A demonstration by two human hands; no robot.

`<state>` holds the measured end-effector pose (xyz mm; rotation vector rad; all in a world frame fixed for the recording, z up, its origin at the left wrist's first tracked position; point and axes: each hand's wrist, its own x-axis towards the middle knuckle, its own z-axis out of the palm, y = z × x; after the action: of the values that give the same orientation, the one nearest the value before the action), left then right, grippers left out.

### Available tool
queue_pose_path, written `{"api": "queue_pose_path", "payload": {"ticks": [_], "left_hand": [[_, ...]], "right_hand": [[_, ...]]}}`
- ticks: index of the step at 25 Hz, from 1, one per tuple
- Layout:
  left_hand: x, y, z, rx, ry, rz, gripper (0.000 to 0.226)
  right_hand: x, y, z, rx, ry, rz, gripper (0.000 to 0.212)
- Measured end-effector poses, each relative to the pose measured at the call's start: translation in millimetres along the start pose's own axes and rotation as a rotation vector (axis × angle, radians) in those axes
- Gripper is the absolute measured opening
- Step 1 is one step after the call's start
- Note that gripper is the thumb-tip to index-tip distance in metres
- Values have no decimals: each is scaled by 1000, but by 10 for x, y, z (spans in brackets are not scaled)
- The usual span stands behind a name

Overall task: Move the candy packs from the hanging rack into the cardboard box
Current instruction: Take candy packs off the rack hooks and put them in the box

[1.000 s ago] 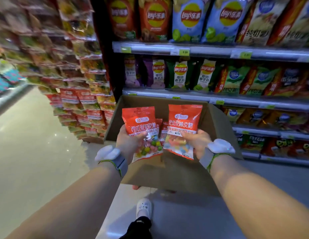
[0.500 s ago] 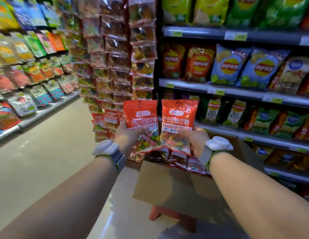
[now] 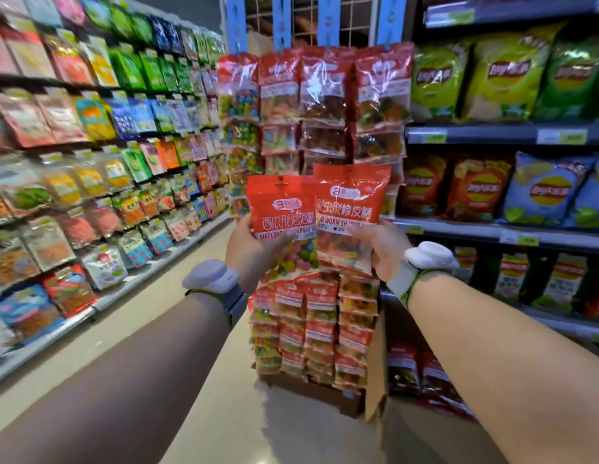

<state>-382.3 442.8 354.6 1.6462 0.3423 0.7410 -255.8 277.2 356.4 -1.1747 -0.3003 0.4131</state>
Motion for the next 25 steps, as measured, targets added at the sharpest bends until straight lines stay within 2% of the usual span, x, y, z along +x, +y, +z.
{"api": "queue_pose_path", "payload": {"ticks": [4,11,14,20,25], "left_hand": [[439,220,-319,3,61,25,49],[1408,546,-579,12,100,97,37],[1902,644,-666,2,112,136,29],[3065,827,-807,-63,133,249,29],[3938,884,-894,-84,124,318,37]], "right_hand": [[316,-175,456,9,-40,-47,45],[1002,-509,1148,-37,-53,-161,24],[1431,-648,1432,-59,-64,-213,28],[2375,-1128,1889,-152,-4,-390,16],[3081,-1493,2111,-259,141,-525,20]]}}
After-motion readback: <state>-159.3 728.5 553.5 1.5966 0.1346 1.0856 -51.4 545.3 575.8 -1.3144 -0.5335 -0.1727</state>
